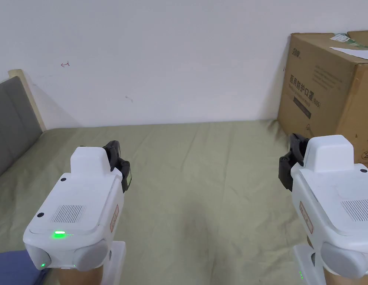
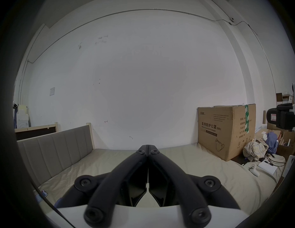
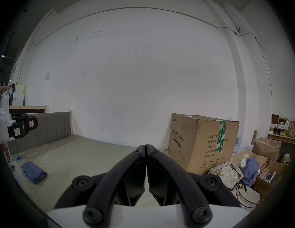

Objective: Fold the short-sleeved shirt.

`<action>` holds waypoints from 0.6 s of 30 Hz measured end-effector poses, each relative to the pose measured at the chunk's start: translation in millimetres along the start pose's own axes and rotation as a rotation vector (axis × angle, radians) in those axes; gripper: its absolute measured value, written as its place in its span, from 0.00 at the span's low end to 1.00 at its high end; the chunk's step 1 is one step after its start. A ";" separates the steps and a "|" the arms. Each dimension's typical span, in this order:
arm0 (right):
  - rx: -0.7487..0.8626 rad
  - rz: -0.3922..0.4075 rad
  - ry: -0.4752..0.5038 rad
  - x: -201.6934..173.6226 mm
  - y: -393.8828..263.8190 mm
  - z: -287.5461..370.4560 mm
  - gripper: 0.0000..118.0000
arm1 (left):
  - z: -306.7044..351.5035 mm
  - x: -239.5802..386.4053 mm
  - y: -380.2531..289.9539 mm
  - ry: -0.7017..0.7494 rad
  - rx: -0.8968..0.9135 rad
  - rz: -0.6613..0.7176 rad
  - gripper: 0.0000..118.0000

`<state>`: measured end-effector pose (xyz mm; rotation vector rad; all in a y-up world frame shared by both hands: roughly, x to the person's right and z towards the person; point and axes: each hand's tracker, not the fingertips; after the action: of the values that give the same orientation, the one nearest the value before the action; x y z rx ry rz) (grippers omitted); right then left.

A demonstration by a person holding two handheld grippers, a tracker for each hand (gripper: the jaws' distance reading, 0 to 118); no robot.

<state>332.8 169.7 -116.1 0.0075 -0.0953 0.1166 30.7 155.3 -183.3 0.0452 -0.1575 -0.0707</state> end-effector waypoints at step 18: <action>0.018 -0.023 -0.026 1.3 -0.1 0.7 1.00 | 3.8 -5.2 -2.1 0.042 0.038 0.032 1.00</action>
<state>334.0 169.8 -115.4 0.0283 -0.1197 0.0947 24.8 153.5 -180.5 0.0823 -0.1174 -0.0344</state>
